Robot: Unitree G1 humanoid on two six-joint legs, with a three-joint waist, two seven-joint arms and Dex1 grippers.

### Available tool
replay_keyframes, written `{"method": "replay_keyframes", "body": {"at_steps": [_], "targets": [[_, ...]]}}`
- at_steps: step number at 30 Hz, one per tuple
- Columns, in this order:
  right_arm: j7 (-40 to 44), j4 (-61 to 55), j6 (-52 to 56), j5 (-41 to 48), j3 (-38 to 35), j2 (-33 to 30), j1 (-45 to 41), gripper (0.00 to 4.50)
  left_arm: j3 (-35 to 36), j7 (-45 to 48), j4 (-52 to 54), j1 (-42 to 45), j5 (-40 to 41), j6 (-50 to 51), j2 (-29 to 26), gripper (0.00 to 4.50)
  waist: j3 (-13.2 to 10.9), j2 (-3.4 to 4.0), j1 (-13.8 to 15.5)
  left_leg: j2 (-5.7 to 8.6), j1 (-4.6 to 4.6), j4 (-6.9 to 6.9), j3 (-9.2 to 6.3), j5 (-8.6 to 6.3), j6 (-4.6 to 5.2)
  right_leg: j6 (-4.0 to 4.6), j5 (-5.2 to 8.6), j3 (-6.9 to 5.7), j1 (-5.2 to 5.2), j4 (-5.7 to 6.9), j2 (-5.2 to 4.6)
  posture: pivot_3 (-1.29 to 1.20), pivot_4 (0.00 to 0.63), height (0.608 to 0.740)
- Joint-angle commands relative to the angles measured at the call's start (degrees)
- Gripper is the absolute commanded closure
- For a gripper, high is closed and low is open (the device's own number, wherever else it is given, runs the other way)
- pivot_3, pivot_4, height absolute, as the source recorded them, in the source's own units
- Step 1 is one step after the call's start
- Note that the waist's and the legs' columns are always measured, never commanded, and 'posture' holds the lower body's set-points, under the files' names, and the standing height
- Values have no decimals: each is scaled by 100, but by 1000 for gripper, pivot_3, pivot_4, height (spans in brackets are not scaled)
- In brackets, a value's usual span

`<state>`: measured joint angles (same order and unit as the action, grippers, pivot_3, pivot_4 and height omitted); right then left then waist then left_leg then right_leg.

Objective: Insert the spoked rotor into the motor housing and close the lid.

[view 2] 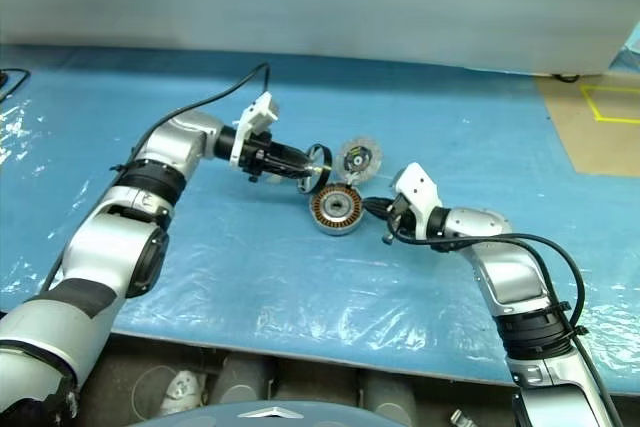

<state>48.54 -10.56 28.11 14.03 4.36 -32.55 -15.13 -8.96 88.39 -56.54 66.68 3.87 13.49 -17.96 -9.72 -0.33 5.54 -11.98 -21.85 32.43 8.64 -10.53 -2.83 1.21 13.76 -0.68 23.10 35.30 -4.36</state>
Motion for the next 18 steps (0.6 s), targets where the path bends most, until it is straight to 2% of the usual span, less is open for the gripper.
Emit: {"method": "replay_keyframes", "body": {"at_steps": [1, 10, 18], "targets": [[-103, -374, 20, 144, -212, -52, 72, 4500, -82, 181, -221, 316, -78, -197, 95, 2706, 0, 0, 1, 0, 1, 0, 0, 0, 0, 0, 0, 1, 0, 0, 0, 0, 150, 740], [-300, -611, 98, 154, -301, -57, 311, 4500, -367, 101, -728, 436, -556, -773, 330, 2706, -1, -2, 18, 1, -1, -1, -3, 1, 2, -1, -1, -1, 0, -3, -1, 0, 150, 740], [-386, -683, 120, 169, -306, -69, 401, 4500, -297, 77, -863, 465, -596, -940, 492, 2706, -1, -2, 24, 1, -1, 0, -3, 1, 2, -2, -1, -1, -1, -2, -2, 0, 150, 740]]}}
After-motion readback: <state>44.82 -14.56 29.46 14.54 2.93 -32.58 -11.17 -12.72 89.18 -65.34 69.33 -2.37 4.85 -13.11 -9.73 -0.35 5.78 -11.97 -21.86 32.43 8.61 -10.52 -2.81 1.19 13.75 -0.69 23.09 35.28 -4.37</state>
